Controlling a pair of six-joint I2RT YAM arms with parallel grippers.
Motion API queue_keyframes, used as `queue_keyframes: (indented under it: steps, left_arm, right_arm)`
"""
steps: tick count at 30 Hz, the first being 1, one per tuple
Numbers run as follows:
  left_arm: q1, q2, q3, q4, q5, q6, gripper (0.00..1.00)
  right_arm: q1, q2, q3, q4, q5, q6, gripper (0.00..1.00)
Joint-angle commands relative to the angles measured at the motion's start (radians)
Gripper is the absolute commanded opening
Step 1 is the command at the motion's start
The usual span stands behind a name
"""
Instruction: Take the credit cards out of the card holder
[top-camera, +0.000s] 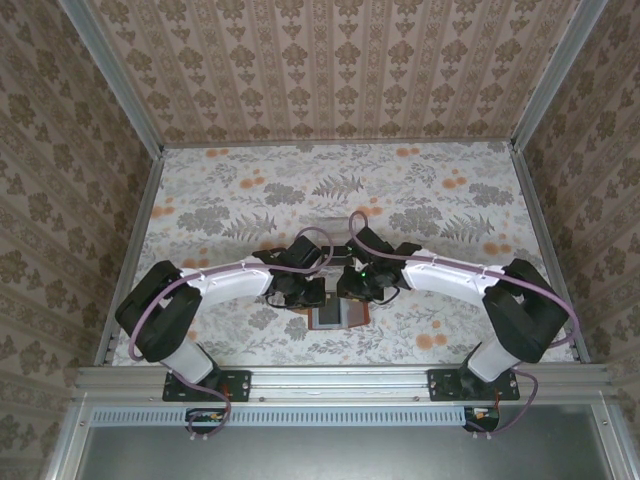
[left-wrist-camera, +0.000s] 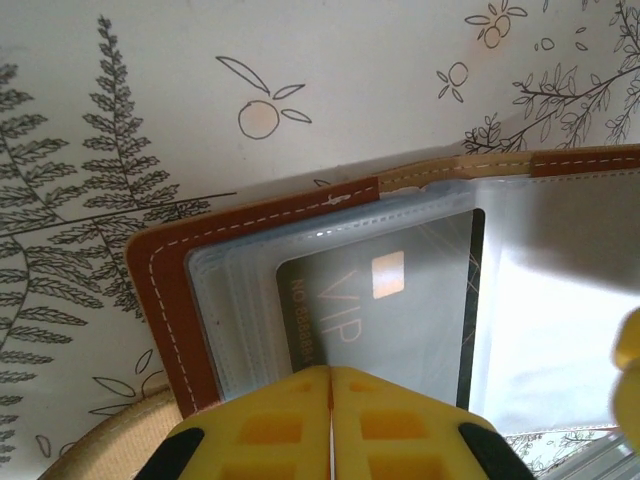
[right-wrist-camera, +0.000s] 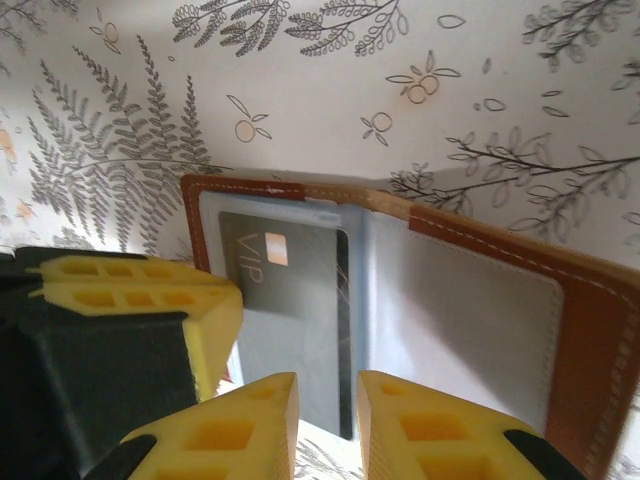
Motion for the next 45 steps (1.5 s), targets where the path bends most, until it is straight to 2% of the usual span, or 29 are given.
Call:
queue_keyframes:
  steps: [1, 13, 22, 32, 40, 45]
  left_arm:
    - [0.000, 0.019, 0.006, -0.027, -0.002, 0.020, 0.08]
    - [-0.001, 0.028, 0.009, -0.023, 0.002, 0.018, 0.08]
    - [0.001, 0.027, 0.009, -0.022, 0.002, 0.018, 0.08]
    - [0.005, 0.018, 0.000, -0.027, -0.001, 0.020, 0.08]
    - [0.005, 0.019, -0.002, -0.023, -0.001, 0.017, 0.08]
    - [0.006, 0.018, -0.002, -0.025, 0.001, 0.018, 0.08]
  right_arm:
    - [0.000, 0.030, -0.016, 0.077, -0.087, 0.021, 0.23]
    - [-0.002, 0.112, -0.015, 0.100, -0.112, 0.009, 0.26]
    - [-0.002, 0.120, -0.003, 0.037, -0.059, -0.024, 0.32]
    - [0.000, 0.105, 0.024, -0.055, 0.005, -0.060, 0.32]
    - [0.000, 0.096, -0.006, 0.096, -0.123, 0.001, 0.29]
    - [0.000, 0.126, -0.008, 0.115, -0.132, 0.011, 0.28]
